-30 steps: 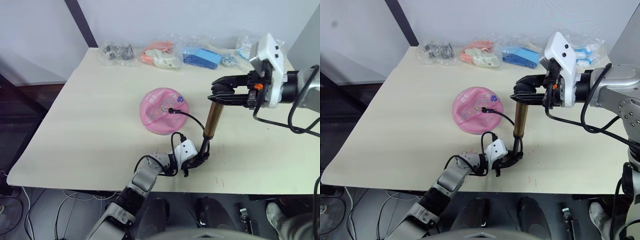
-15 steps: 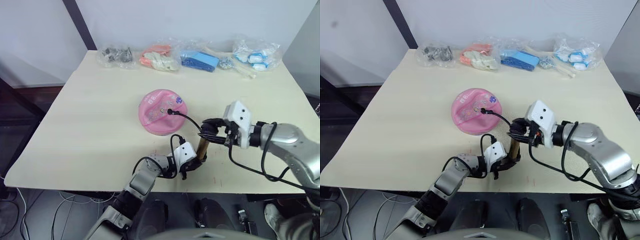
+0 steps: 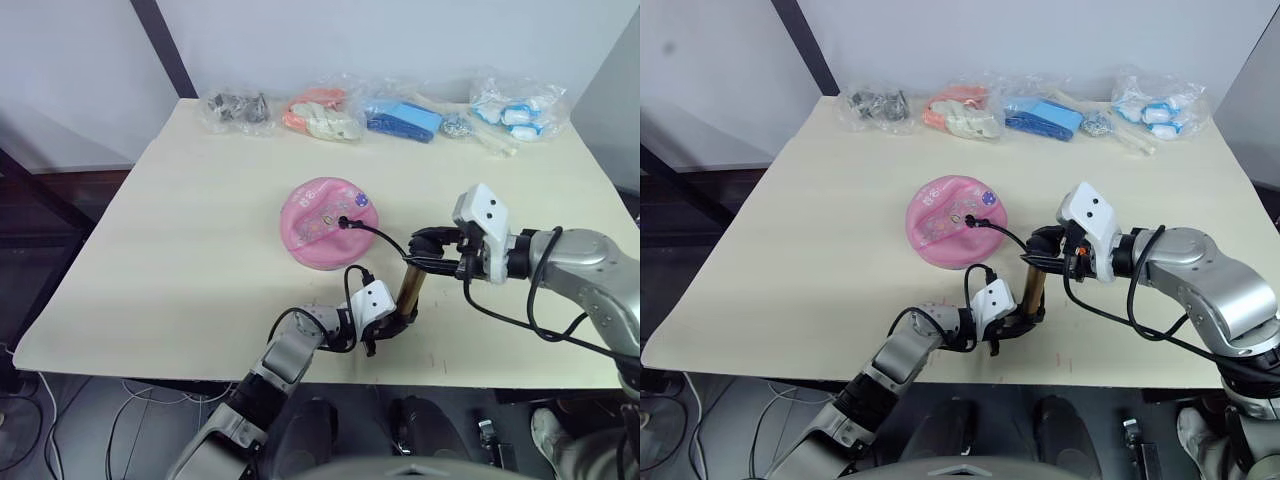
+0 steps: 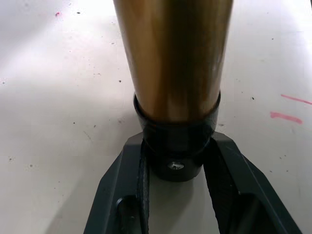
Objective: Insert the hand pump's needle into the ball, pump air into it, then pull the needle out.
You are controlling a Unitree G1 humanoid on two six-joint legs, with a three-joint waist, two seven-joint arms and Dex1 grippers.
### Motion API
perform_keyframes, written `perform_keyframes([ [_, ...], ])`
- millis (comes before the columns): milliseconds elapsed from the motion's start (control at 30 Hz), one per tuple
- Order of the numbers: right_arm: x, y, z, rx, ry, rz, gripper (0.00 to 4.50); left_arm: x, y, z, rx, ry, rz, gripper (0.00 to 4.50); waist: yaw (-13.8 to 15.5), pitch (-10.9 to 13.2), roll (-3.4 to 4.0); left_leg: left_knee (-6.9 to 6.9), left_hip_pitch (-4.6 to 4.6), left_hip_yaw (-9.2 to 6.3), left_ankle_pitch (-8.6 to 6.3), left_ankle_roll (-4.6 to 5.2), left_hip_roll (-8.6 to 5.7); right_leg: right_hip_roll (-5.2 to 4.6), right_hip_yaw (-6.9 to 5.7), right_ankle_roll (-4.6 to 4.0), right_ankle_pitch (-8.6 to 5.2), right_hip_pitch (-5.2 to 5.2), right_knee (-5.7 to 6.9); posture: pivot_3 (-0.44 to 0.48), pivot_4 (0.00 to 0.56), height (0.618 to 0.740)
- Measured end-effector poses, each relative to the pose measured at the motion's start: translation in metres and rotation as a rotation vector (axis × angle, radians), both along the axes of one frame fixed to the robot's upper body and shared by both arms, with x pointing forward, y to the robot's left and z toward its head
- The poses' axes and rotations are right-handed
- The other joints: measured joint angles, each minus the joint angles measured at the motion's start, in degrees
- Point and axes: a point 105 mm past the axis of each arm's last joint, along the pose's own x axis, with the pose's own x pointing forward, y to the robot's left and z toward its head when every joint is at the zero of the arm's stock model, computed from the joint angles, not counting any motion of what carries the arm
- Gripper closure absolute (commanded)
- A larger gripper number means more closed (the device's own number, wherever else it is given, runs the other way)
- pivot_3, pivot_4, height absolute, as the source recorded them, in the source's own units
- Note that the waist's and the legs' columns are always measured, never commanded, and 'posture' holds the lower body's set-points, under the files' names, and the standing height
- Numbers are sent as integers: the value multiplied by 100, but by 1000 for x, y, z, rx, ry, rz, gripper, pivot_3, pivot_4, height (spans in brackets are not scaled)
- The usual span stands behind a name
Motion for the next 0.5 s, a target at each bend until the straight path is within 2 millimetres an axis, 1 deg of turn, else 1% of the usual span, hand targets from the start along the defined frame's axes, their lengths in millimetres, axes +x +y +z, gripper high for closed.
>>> perform_keyframes([
  [33,0,-1,15,9,-7,12,2831,-1,1,2,-5,-5,-8,3409,3,23,16,3,-15,-1,0,0,-2,-6,7,3,2,-14,3,0,150,740],
  [67,0,-7,42,21,-59,24,2831,-2,2,3,-7,-16,-10,3409,-8,43,30,4,-24,0,0,1,-5,-9,22,10,6,-27,3,0,150,740],
  [100,-2,-8,52,26,-76,37,2831,-3,3,3,-7,-18,-9,3409,-8,44,27,4,-23,-1,-1,1,-5,-9,21,10,6,-26,1,0,150,740],
  [167,-5,-9,62,28,-89,48,2831,-4,4,3,-7,-20,-10,3409,-7,48,22,3,-24,-1,-1,1,-4,-9,17,10,6,-26,0,0,150,740],
  [200,-7,-11,70,29,-93,54,2831,-6,4,2,-10,-21,-10,3409,-3,49,23,3,-24,2,-1,1,-4,-9,17,10,6,-26,0,0,150,740],
  [300,-11,-14,85,32,-115,58,2831,-7,5,2,-13,-27,-13,3409,-1,52,23,6,-23,8,-1,2,-3,-8,18,10,5,-26,1,0,150,740],
  [367,-12,-14,91,24,-125,63,2831,-6,5,1,-13,-32,-15,3409,-3,51,23,10,-23,12,-1,2,-3,-7,20,10,5,-25,1,0,150,740],
  [500,-15,-13,89,13,-141,68,2831,-5,5,0,-14,-37,-20,3409,-2,51,23,29,-26,16,-1,2,-2,-7,22,14,8,-24,8,0,150,740],
])
